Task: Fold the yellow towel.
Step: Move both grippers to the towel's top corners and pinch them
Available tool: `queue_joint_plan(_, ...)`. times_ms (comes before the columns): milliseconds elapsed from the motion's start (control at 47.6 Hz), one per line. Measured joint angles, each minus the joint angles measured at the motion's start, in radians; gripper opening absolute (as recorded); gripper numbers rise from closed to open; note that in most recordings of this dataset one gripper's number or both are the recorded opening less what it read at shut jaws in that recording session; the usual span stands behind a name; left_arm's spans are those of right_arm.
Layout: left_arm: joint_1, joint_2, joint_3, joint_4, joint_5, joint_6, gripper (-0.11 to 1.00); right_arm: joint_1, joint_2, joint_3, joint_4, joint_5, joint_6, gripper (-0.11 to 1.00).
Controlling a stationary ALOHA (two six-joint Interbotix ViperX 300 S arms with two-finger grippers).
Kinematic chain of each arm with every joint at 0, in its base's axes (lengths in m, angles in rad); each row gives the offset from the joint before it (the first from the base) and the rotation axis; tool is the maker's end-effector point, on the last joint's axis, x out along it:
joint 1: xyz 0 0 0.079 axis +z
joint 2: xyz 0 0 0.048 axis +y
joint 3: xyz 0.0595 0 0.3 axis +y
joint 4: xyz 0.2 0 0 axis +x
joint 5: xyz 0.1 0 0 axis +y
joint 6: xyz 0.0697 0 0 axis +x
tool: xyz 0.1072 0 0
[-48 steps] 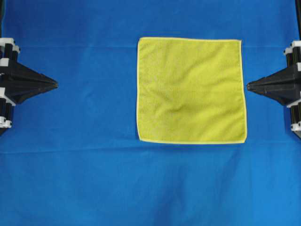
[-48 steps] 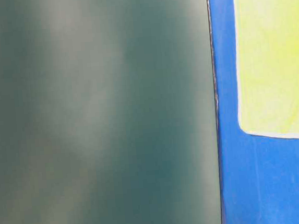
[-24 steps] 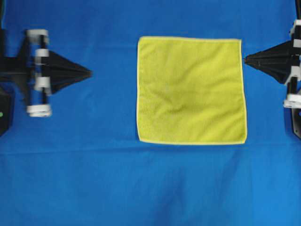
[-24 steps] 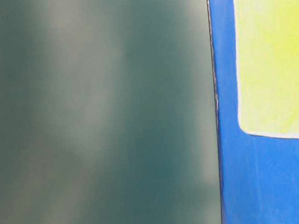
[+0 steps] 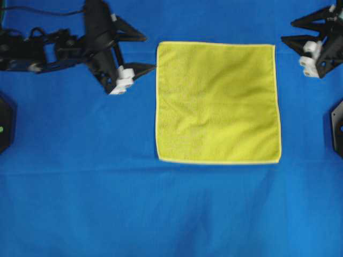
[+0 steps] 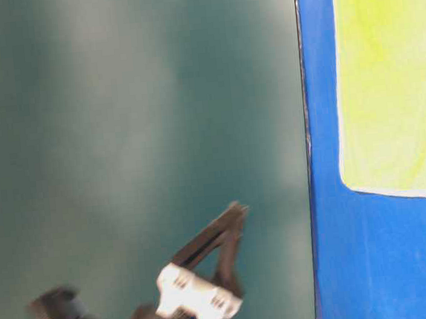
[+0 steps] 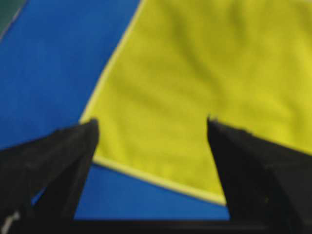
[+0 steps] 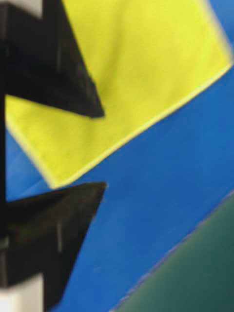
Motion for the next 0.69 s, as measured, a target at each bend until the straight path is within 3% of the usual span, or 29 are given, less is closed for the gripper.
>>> queue_joint_plan(231,0.061,0.187,-0.101,0.002,0.000,0.025,0.84,-0.060,0.235,-0.023,-0.052,-0.029,-0.003,0.58)
queue_joint_plan(693,0.144,0.440,-0.225,0.002,0.000,0.028,0.84,-0.097,0.577,-0.074,-0.072,-0.166,-0.006,0.58)
